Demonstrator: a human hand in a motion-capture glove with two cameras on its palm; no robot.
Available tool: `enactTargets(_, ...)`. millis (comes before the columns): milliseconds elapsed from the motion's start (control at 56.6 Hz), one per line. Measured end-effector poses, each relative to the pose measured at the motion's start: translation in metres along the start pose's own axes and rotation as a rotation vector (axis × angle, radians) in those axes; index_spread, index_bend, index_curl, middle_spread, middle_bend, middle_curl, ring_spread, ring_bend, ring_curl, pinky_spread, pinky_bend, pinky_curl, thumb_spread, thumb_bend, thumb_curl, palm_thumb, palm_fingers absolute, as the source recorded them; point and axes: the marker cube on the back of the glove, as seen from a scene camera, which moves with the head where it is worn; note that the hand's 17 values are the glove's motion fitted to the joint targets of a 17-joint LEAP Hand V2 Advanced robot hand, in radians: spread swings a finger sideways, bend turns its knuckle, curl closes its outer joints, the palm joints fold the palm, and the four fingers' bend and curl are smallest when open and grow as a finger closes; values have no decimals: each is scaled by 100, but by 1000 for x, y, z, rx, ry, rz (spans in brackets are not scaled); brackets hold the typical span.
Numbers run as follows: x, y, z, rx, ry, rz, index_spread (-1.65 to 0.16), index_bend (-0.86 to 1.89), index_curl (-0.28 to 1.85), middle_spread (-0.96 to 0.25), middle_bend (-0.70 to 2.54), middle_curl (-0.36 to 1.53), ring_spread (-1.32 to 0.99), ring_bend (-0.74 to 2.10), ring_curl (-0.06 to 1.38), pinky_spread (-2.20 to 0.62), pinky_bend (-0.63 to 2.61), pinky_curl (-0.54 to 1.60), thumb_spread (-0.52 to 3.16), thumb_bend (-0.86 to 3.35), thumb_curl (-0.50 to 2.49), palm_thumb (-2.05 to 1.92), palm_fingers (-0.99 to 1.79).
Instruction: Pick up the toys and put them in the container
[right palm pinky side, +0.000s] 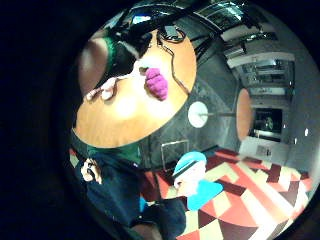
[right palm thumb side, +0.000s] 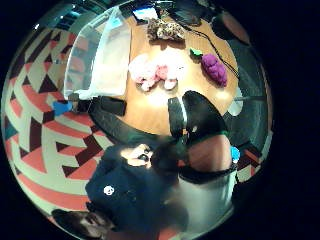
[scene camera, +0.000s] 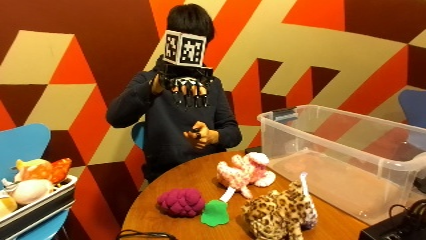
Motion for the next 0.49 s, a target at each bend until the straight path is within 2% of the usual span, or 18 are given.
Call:
enactTargets(106,-4,0,-4,7,7,-9,-15,17,9,-2,21,7,-8,42,11,-1,52,17,86,16,5,16,46)
enactTargets(212,-8,-3,-8,30,11,-23,-19,16,12,-2,23,11,-10,46,13,-1,55,20,117,18,9,16,42)
enactTargets(495,-27,-29,-9,-7,-81,-115,-23,18,19,-3,23,19,-13,52,16,-1,60,25,151,19,17,12,37)
